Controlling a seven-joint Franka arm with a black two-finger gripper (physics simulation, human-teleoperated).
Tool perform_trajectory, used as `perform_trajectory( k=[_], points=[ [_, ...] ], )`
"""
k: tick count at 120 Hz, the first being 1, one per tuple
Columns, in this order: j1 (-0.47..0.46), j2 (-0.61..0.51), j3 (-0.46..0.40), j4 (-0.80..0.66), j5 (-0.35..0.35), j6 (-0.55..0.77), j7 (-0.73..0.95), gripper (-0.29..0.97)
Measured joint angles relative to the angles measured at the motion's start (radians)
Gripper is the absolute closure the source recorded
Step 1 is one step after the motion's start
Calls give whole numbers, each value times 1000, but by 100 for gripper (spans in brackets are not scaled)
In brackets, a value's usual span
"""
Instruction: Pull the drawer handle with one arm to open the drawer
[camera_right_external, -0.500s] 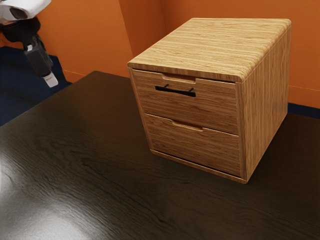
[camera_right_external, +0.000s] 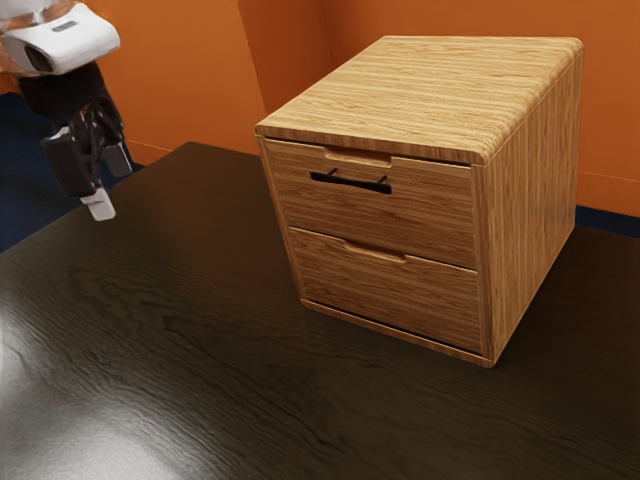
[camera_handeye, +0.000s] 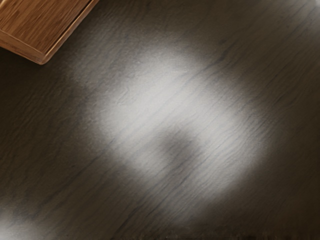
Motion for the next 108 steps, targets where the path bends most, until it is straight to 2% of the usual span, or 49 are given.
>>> perform_trajectory(
  k=[9,22,26,31,35,40,48,62,80,87,92,101,108],
  points=[
    [-76,-35,3,-109,54,70,78,0],
    [-79,-38,2,-142,82,146,179,0],
    [10,-39,-75,-145,77,171,213,0],
    [170,-42,-218,-148,67,201,255,0],
    [249,-41,-293,-149,56,225,287,0],
    [299,-32,-333,-153,32,253,325,0],
    [331,-24,-342,-159,-11,295,382,0],
    [343,5,-363,-179,-82,400,469,0],
    [340,71,-428,-141,-121,488,529,0],
    [331,85,-433,-126,-138,509,548,4],
    [306,88,-419,-126,-145,521,561,9],
    [209,96,-331,-128,-153,538,581,21],
    [182,123,-307,-119,-158,547,593,28]
  ],
)
